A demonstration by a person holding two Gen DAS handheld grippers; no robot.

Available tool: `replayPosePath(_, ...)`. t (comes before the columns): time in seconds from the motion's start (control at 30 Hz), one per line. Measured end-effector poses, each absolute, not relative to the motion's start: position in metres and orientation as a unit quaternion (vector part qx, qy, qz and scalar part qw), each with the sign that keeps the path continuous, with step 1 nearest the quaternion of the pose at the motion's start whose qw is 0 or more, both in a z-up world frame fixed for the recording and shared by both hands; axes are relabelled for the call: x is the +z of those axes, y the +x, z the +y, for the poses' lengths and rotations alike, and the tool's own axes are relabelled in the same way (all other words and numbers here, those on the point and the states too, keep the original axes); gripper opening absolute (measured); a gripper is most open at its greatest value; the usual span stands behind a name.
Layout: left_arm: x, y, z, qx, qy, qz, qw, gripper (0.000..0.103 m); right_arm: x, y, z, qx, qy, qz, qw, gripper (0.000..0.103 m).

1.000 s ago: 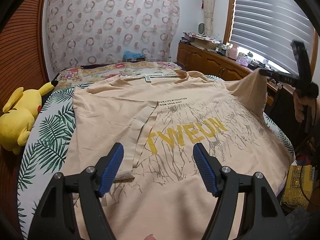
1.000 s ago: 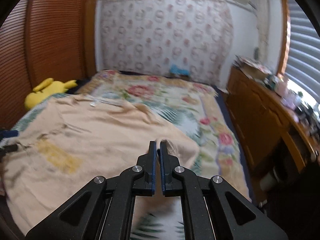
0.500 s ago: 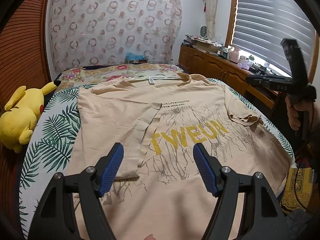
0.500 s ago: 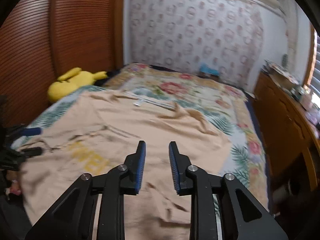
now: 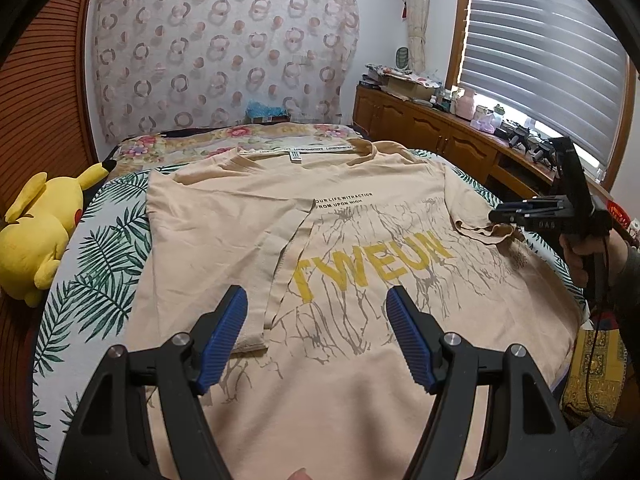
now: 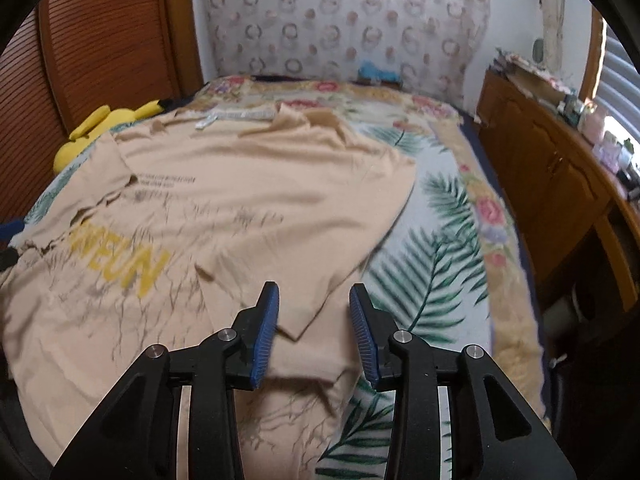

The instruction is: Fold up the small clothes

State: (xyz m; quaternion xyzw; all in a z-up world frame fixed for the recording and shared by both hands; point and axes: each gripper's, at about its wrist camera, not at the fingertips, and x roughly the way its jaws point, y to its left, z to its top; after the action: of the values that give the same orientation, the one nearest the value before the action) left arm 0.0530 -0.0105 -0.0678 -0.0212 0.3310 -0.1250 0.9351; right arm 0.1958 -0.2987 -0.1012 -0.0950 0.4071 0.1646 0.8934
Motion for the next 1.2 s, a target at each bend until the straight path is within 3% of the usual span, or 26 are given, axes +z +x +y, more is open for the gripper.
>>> replayPosePath(0.23,-0.069,0.054,-0.011,-0.125,-0.021,0.332,0.935,0.072,-0.112,0.198,-0.287,0.171,-0.117,0.419,0.884,0.032)
replayPosePath(0.4,-0.072,0.055,-0.011,-0.125,-0.022,0.334,0.934,0.072,-0.110,0.206,-0.278,0.181,-0.129,0.413,0.883,0.008)
replayPosePath(0.77,-0.077,0.054,-0.008,-0.124,-0.026,0.335,0.934,0.072,-0.059,0.233,-0.237,0.201,-0.155,0.360,0.898,0.002)
replayPosePath(1.1,-0.079,0.054,-0.005,-0.124,-0.031,0.336,0.933,0.072,-0.041,0.267,-0.185,0.233,-0.137,0.354,0.895,0.002)
replayPosePath(1.13,-0.079,0.053,-0.004,-0.124,-0.031,0.336,0.933,0.072,-0.041,0.270,-0.183,0.239,-0.127,0.357,0.894,0.005)
replayPosePath(1.2,-0.079,0.053,-0.003,-0.124,-0.033,0.336,0.933,0.072,-0.040,0.271,-0.181,0.240,-0.120,0.363,0.893,0.027)
